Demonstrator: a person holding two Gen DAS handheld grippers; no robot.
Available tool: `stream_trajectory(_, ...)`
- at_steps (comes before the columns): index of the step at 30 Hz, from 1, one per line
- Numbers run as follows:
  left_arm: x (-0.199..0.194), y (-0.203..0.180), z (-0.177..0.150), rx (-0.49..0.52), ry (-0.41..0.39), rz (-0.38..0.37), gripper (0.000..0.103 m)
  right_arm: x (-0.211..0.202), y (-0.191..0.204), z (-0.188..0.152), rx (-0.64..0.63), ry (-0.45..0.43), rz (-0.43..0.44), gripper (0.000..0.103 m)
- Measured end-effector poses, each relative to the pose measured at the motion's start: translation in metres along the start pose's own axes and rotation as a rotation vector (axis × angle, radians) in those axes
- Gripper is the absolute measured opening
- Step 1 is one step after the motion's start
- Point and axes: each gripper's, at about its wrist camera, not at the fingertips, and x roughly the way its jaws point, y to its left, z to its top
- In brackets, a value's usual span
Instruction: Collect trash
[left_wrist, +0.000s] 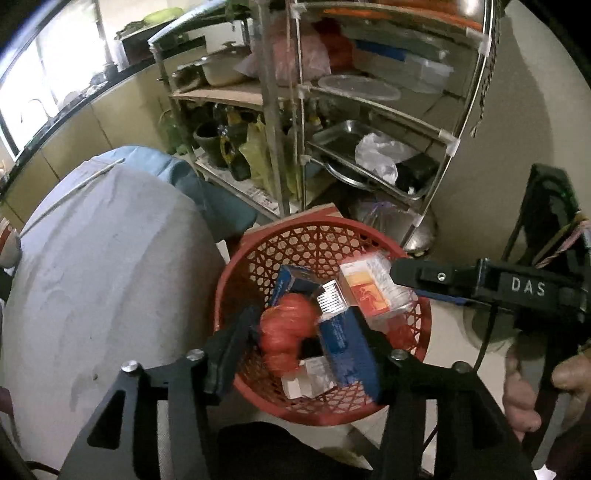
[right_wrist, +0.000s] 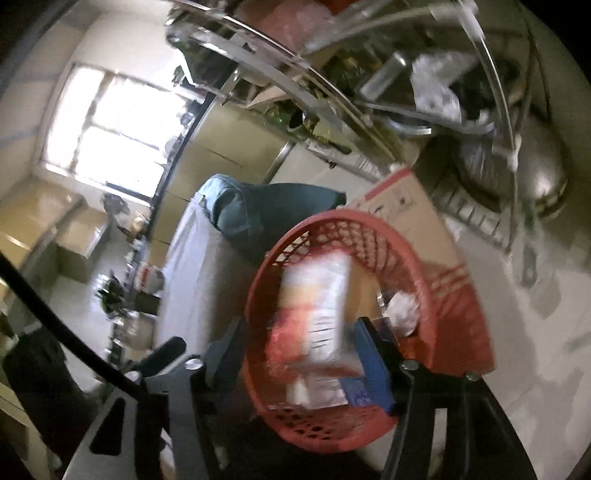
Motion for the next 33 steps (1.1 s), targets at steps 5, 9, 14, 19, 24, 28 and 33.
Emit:
stream_trajectory(5,-0.030,0.024,-0.014,-0.053,-0.053,0.060,0.064,-0.001,0.020,-0.010,-0.044,-0.010,-0.005,0.068)
stream_trajectory(9,-0.066,0.052,-0.035,-0.144,-0.109,0.189,0.069,-0.007,0.061,-0.026,-0.172,-0.033,0.001,0.068)
stream_trajectory(14,-0.118,0.083,-0.069,-0.235,-0.179,0.348,0.073,-0.011,0.132,-0.064,-0.391,-0.060,-0.022,0.068)
stream_trajectory(19,-0.176,0.114,-0.112,-0.369,-0.246,0.476,0.084,-0.021,0.202,-0.109,-0.588,-0.090,-0.007,0.068)
stream_trajectory(24,-0.220,0.132,-0.154,-0.481,-0.293,0.601,0.084,-0.031,0.253,-0.147,-0.705,-0.100,0.044,0.068)
stream_trajectory(28,-0.245,0.141,-0.176,-0.542,-0.317,0.671,0.084,-0.040,0.283,-0.177,-0.781,-0.101,0.096,0.068)
stream_trajectory(33,-0.274,0.145,-0.198,-0.590,-0.357,0.746,0.086,-0.059,0.305,-0.207,-0.846,-0.117,0.140,0.068)
